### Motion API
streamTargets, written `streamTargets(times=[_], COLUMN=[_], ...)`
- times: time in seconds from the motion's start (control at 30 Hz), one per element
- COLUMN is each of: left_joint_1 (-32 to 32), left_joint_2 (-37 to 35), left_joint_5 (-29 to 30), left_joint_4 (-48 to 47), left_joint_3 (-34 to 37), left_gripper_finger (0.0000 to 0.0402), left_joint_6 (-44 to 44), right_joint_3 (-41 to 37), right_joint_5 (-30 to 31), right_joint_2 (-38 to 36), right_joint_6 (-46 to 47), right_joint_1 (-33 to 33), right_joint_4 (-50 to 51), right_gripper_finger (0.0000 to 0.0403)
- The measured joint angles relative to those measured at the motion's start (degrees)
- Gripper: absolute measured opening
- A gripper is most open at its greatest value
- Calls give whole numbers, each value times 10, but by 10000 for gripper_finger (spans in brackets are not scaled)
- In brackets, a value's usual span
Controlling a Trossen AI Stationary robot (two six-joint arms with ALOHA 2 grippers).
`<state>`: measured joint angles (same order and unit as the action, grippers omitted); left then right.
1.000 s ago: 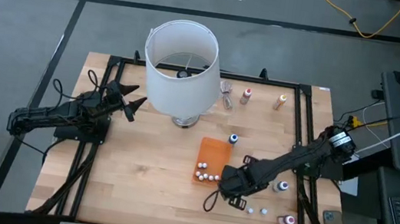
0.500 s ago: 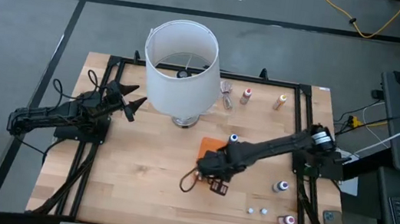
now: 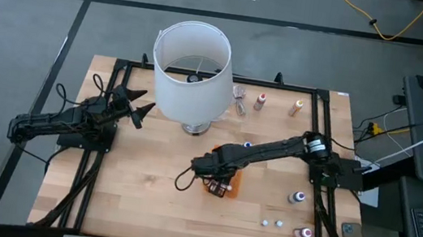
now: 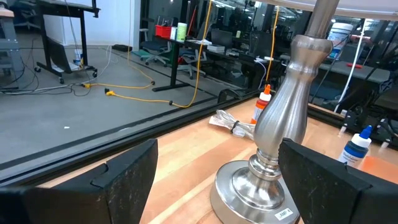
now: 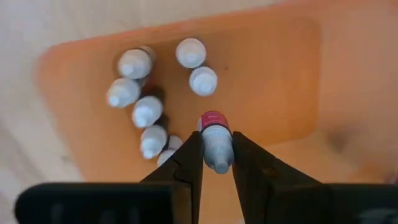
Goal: Pick & Place food coloring
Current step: Put the small pink food coloring bottle into the orange bin, then put the blue food coloring bottle into the orange bin
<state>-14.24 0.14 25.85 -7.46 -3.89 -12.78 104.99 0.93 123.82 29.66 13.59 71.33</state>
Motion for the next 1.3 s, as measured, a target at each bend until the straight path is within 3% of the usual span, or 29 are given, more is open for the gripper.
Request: streamTargets(times=[0.53, 0.97, 1.3], left_joint_1=[0, 0, 0], left_joint_2=[0, 0, 0], left_joint_5=[0, 0, 0], left_joint_4=[0, 0, 0], left_joint_3=[0, 0, 0], left_gripper_finger=[322, 322, 322], left_joint_6=[0, 0, 0], right_joint_3=[-3, -4, -5], right_joint_5=[5, 5, 8], right_joint_2=[50, 48, 17], right_joint_6=[25, 42, 30], right_joint_1=[0, 1, 2], right_joint_4=[-43, -38, -32], right_gripper_finger=[76, 135, 143])
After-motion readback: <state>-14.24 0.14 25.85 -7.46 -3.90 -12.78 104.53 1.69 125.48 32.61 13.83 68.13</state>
